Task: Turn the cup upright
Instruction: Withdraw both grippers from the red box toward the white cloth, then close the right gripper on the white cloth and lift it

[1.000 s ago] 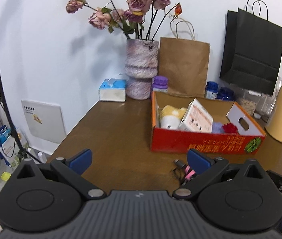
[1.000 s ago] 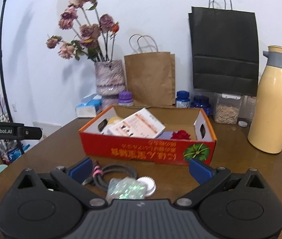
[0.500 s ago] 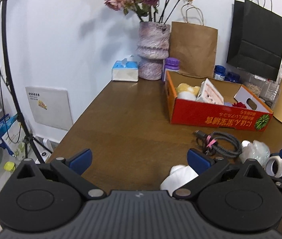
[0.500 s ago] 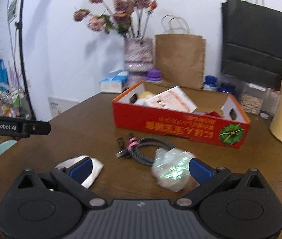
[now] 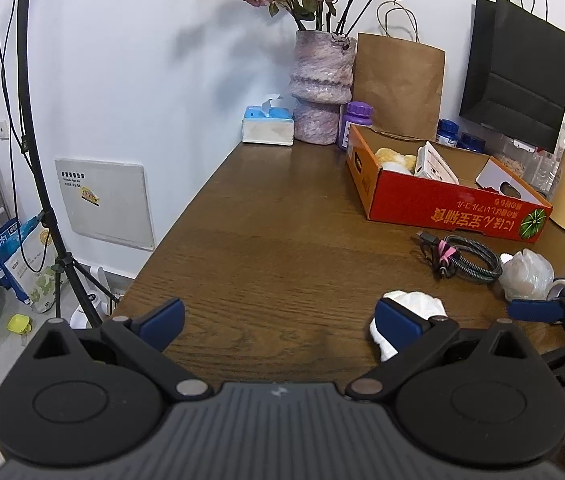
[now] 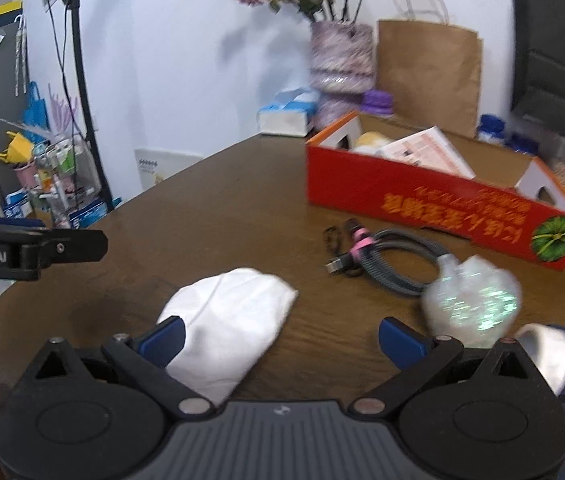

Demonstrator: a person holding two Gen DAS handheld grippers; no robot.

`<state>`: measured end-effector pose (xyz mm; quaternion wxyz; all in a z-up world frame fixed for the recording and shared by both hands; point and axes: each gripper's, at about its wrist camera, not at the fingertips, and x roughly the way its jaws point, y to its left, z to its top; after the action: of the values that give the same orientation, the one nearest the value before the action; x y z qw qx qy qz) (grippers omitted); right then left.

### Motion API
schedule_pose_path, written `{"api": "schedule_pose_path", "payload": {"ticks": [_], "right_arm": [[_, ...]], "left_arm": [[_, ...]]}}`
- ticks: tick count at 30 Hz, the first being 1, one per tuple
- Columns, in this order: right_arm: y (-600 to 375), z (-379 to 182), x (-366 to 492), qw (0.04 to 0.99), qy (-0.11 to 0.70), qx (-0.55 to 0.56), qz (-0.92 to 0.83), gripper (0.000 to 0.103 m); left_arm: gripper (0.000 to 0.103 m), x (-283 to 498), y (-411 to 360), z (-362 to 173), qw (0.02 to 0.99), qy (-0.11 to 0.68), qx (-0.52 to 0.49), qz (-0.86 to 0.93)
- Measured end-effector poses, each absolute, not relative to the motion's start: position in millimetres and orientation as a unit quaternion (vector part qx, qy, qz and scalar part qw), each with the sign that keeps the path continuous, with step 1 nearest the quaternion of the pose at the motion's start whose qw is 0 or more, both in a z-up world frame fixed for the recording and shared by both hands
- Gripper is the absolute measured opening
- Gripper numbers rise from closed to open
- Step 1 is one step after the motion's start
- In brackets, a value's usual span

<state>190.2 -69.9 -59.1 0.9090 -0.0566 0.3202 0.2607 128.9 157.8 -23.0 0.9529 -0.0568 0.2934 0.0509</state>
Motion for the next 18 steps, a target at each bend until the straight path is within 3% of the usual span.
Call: {"api": "schedule_pose_path", "payload": {"ticks": [7, 16, 18], "right_arm": [[-43.3, -77.1, 204.1, 0.892, 0.348, -0.053, 0.284, 0.103], [-28.9, -86.9, 205.3, 0.899, 0.324, -0.084, 0.283, 0.103], [-30.3, -86.5, 204.4, 0.898, 0.322, -0.083, 0.287, 0.099]], "left_arm": [[0.103, 126.2, 166.3, -28.7, 0.951, 0.296, -0.067, 0.057], [0.103, 127.5, 169.1, -32.7, 0.948, 0.302, -0.075, 0.064], [0.103, 127.6, 167.7, -33.0, 0.948, 0.302, -0.075, 0.064]]}}
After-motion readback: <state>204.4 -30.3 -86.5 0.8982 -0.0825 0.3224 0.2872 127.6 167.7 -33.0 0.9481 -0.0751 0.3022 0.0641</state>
